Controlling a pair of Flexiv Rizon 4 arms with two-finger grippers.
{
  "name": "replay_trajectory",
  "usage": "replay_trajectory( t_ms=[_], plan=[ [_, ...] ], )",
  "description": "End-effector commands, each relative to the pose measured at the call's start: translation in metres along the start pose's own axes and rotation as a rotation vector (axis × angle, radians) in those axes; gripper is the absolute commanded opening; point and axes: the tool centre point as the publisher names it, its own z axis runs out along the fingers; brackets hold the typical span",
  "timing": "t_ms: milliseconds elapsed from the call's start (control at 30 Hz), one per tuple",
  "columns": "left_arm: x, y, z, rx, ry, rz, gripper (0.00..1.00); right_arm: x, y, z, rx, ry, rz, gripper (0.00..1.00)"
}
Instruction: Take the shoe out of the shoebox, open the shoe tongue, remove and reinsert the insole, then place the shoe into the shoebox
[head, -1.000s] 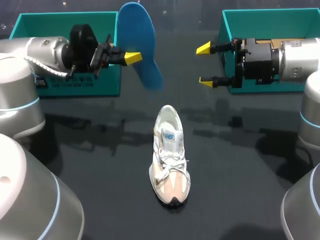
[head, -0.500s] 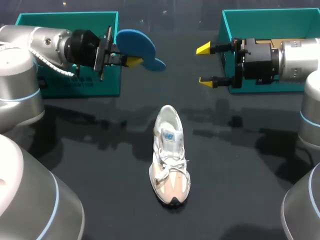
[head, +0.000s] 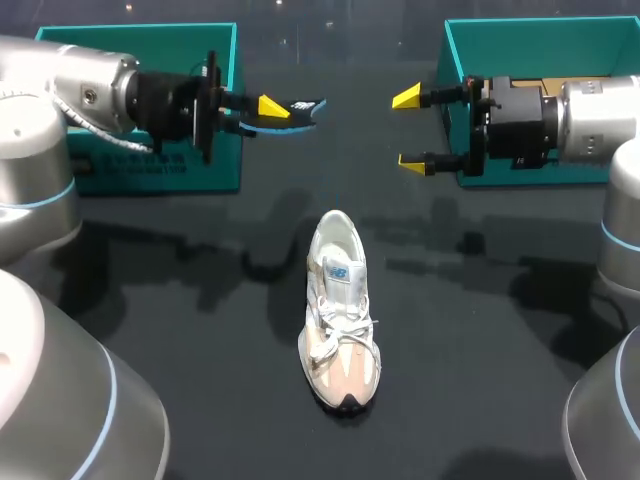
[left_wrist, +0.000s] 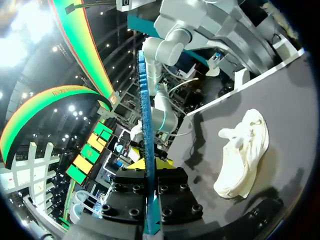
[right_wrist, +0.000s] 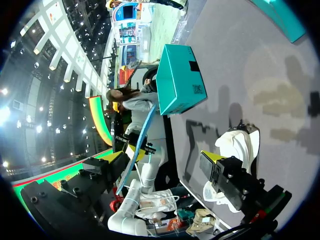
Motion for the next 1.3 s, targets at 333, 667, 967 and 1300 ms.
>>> replay_trajectory(
  t_ms=[333,667,967,1300],
  plan=[
    [0.009,-0.004,0.012,-0.104,-0.071,0.217,0.0,0.0,0.0,0.002,-0.002,-0.001,0.001,1.0],
    [0.01,0.015,0.02,-0.158,-0.097,0.369,0.0,0.0,-0.006,0.008,0.016,-0.012,-0.018,1.0],
    [0.01,0.03,0.028,-0.211,-0.083,0.456,0.0,-0.003,-0.022,0.023,0.061,-0.03,-0.065,1.0],
    [0.004,0.051,0.033,-0.239,-0.065,0.544,0.0,-0.003,-0.022,0.023,0.061,-0.03,-0.065,1.0]
  ],
)
